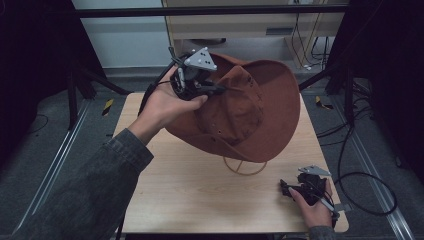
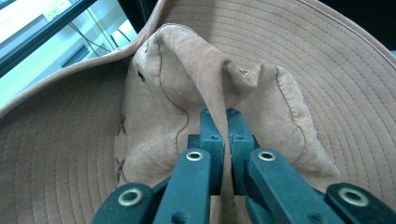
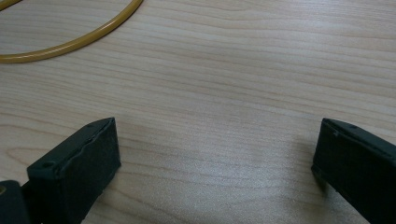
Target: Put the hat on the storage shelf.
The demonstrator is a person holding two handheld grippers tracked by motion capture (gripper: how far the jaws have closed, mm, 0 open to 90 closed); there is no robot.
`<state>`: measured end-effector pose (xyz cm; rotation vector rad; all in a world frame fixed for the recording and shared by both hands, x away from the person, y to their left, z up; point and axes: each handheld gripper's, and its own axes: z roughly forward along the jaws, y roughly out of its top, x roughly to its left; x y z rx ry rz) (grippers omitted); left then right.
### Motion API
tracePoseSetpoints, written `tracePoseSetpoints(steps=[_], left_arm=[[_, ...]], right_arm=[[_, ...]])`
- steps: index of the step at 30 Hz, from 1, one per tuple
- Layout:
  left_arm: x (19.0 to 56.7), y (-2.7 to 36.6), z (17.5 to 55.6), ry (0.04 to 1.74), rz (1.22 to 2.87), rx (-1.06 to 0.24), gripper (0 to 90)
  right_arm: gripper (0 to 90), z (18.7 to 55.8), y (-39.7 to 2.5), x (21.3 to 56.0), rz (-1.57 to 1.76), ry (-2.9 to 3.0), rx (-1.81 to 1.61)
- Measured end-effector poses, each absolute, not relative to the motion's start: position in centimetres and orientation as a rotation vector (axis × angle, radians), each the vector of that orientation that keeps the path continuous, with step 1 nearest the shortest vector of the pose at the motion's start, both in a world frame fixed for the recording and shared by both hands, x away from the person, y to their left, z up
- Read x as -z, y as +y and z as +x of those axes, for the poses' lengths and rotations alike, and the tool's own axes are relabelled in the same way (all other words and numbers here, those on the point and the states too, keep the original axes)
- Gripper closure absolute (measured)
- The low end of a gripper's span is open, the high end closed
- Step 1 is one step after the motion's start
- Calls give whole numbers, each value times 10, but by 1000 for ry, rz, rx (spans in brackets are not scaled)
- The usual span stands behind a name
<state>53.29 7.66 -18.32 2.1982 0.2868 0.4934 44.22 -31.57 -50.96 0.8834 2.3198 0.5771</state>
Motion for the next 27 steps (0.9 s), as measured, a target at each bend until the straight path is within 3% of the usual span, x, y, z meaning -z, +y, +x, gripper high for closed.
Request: tracePoseSetpoints(steps=[27], left_arm=[[188, 22, 538, 216, 2244, -442, 882]], right_arm=[[8, 442, -316, 510, 883, 2320, -578]])
